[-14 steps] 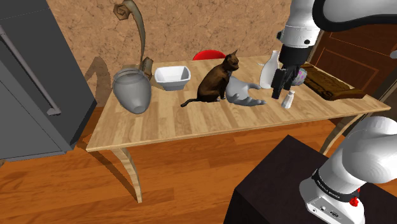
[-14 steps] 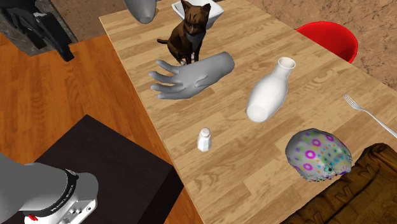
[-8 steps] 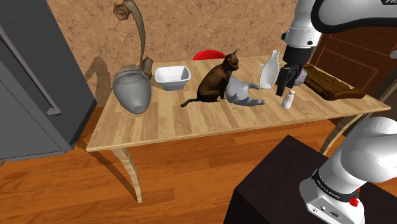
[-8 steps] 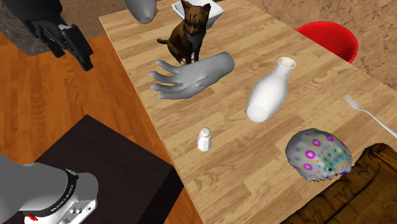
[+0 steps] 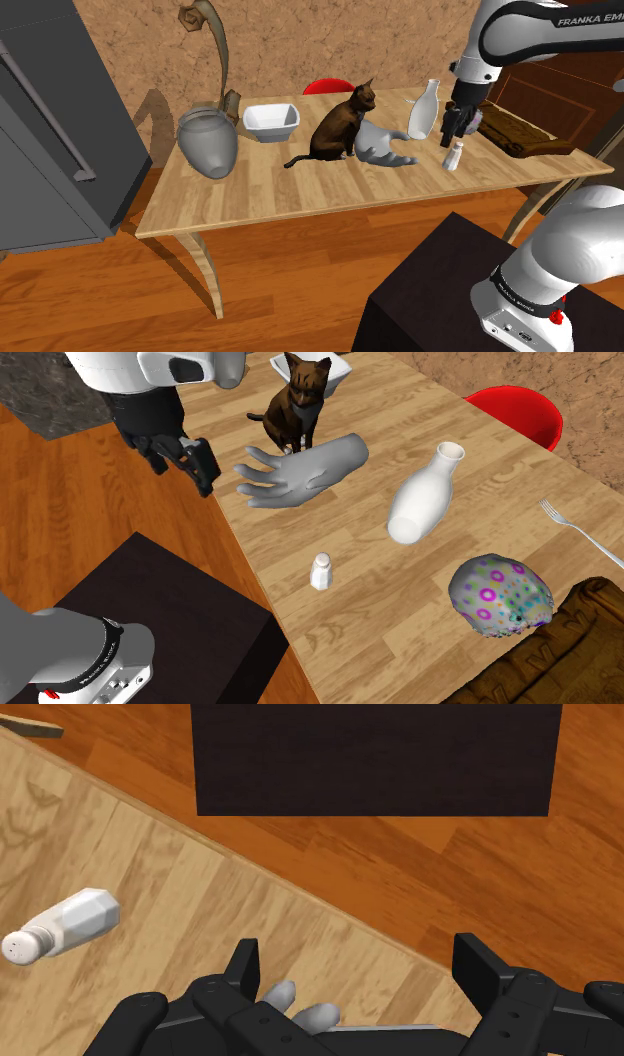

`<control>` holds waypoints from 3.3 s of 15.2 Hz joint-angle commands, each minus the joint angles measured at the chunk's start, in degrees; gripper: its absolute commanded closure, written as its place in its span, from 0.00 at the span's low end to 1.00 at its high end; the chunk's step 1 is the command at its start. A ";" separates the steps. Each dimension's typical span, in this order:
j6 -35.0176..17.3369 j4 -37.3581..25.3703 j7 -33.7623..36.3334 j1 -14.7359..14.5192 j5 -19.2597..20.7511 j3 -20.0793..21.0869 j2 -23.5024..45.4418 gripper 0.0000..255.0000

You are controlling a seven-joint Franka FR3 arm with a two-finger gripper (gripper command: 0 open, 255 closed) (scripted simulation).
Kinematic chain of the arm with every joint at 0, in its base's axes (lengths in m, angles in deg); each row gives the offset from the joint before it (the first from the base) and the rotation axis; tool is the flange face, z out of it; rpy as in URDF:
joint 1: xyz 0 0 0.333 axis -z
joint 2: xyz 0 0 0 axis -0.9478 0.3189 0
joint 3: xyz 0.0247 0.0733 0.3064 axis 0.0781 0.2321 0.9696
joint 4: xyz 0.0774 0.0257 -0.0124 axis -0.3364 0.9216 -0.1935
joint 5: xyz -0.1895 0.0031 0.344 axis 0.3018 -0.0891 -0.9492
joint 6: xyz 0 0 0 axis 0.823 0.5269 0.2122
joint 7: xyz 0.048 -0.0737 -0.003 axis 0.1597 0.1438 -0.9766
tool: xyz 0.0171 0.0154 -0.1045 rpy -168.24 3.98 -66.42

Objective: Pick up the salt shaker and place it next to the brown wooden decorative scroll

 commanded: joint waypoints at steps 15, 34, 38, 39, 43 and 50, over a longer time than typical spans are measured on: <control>-15.48 -10.09 -22.05 3.64 1.68 -20.25 24.57 0.00; -24.05 -11.86 -30.86 3.75 -4.73 -25.15 36.45 0.00; -24.04 -11.86 -30.86 3.75 -4.72 -25.15 36.44 1.00; -24.04 -11.85 -30.86 3.75 -4.72 -25.15 36.44 1.00; -24.04 -11.86 -30.86 3.75 -4.72 -25.15 36.44 1.00; -20.14 -13.78 -29.50 3.82 -3.16 -24.75 34.01 1.00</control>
